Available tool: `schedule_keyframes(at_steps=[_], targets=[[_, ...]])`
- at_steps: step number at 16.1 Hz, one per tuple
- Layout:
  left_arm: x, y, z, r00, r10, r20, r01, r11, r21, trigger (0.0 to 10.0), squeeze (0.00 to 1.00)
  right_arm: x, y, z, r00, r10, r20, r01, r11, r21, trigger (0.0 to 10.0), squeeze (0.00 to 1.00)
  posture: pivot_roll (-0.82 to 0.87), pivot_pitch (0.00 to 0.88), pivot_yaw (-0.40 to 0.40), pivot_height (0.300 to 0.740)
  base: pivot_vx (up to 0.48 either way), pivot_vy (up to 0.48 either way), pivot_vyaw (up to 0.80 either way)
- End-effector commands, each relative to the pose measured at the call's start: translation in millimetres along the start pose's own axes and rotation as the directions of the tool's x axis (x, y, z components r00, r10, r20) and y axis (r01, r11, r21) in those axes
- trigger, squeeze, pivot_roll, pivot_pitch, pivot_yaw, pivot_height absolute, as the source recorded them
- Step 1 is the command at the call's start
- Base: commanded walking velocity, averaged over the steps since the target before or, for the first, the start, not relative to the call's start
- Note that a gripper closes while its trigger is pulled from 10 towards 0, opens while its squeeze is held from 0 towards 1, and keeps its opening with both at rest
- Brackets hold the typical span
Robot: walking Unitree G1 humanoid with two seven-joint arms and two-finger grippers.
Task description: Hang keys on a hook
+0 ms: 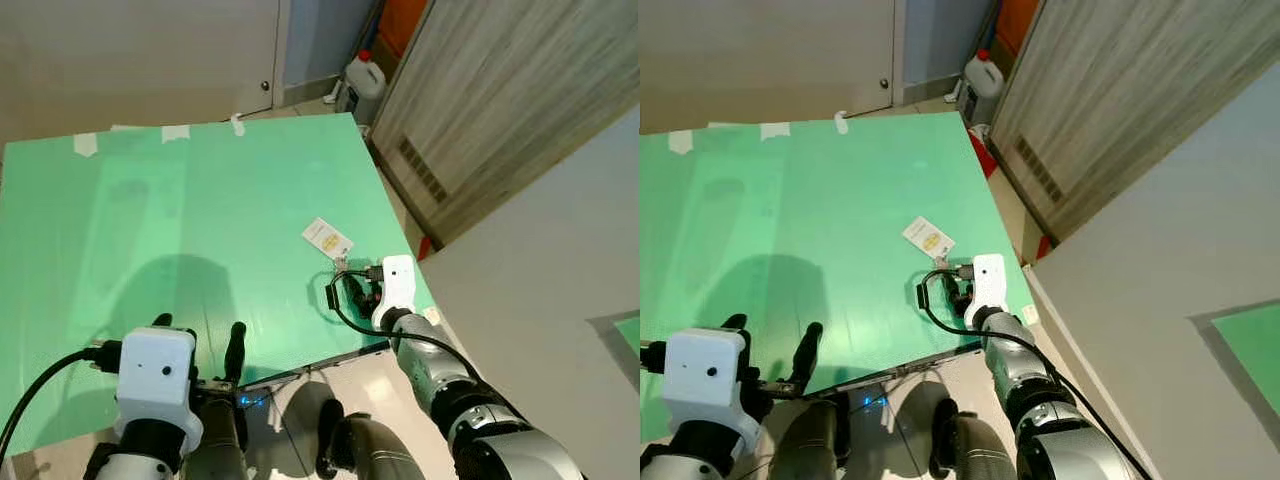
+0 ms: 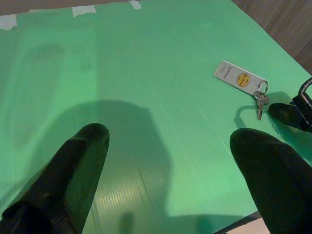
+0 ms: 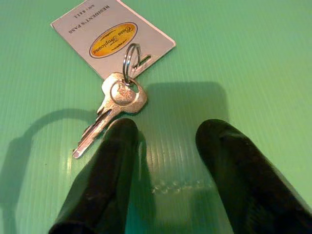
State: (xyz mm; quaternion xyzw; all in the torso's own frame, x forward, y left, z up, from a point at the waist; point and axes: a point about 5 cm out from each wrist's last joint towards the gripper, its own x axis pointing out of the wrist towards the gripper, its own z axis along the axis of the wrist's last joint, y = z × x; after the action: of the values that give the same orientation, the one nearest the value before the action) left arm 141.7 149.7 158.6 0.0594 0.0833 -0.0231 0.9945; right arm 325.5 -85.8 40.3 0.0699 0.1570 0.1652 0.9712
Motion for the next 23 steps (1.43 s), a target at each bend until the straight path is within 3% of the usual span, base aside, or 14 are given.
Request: schedule_keyframes(at_steps=[1, 5, 6, 7, 8, 11, 12, 18, 20, 21, 23], targets=[[-0.2, -3.6, -6.3, 1.0, -0.002, -0.03, 0.002, 1.0, -0.007, 10.0, 0.0, -6.1, -5.6, -15.2, 0.998, -0.005, -0.059, 0.008, 0.999, 0.046, 0.0, 0.0, 0.28, 0.357, -0.209, 0.74, 0.0, 0.0, 0.0], [8.6, -5.6, -8.1, 1.0, -0.013, -0.018, 0.013, 1.0, 0.005, 10.0, 0.0, -6.3, -4.9, -10.7, 0.999, 0.031, -0.035, -0.03, 0.999, 0.019, 0.0, 0.0, 0.24, 0.326, -0.209, 0.74, 0.0, 0.0, 0.0], [17.2, -3.5, -9.7, 1.0, -0.02, -0.009, 0.02, 1.0, 0.018, 10.0, 0.0, -8.4, -2.7, -6.3, 0.998, 0.069, 0.001, -0.069, 0.997, -0.041, 10.0, 0.0, 0.23, 0.303, -0.207, 0.74, 0.0, 0.0, 0.0], [21.9, -1.6, -10.9, 1.0, -0.02, -0.007, 0.02, 0.999, 0.025, 10.0, 0.0, -9.9, -1.5, -5.0, 0.996, 0.087, 0.015, -0.086, 0.994, -0.066, 10.0, 0.0, 0.21, 0.28, -0.2, 0.74, 0.0, 0.0, 0.0], [35.4, -5.6, -11.6, 0.995, -0.102, 0.013, 0.102, 0.995, 0.001, 10.0, 0.0, -22.9, -2.5, -4.2, 0.99, 0.125, 0.064, -0.115, 0.982, -0.147, 10.0, 0.0, 0.17, 0.234, -0.188, 0.74, 0.0, 0.0, 0.0], [61.6, -5.8, -18.0, 0.985, -0.174, 0.008, 0.174, 0.985, -0.006, 10.0, 0.0, -38.6, -1.9, -3.7, 0.984, 0.141, 0.105, -0.118, 0.973, -0.197, 10.0, 0.0, 0.11, 0.166, -0.16, 0.74, 0.0, 0.0, 0.0], [90.3, -1.4, -15.9, 0.981, -0.19, 0.034, 0.19, 0.982, 0.004, 10.0, 0.0, -53.4, -3.3, 2.6, 0.979, 0.138, 0.153, -0.101, 0.969, -0.227, 10.0, 0.0, 0.07, 0.095, -0.127, 0.74, 0.0, 0.0, 0.0], [126.0, -2.0, -6.6, 0.973, -0.202, 0.116, 0.198, 0.979, 0.046, 10.0, 0.0, -63.3, -14.2, 17.7, 0.982, 0.045, 0.186, -0.003, 0.975, -0.22, 10.0, 0.0, 0.03, 0.0, -0.065, 0.74, 0.0, 0.0, -0.47], [129.4, 13.2, -0.5, 0.962, -0.088, 0.259, 0.035, 0.979, 0.203, 10.0, 0.0, -62.5, -10.2, 20.6, 0.978, 0.038, 0.204, 0.003, 0.98, -0.199, 10.0, 0.0, 0.03, 0.0, -0.061, 0.732, 0.0, 0.0, -0.46], [129.5, 43.0, -10.9, 0.941, 0.065, 0.331, -0.156, 0.954, 0.255, 10.0, 0.0, -63.1, -7.6, 25.7, 0.963, 0.031, 0.267, 0.021, 0.982, -0.19, 10.0, 0.0, 0.04, 0.0, -0.053, 0.732, 0.0, 0.0, 0.0], [118.6, 56.1, -15.2, 0.937, 0.113, 0.329, -0.182, 0.965, 0.187, 10.0, 0.0, -70.9, -15.6, 27.8, 0.938, -0.042, 0.344, 0.096, 0.985, -0.144, 10.0, 0.0, 0.05, 0.0, -0.045, 0.732, 0.0, 0.0, 0.0]])
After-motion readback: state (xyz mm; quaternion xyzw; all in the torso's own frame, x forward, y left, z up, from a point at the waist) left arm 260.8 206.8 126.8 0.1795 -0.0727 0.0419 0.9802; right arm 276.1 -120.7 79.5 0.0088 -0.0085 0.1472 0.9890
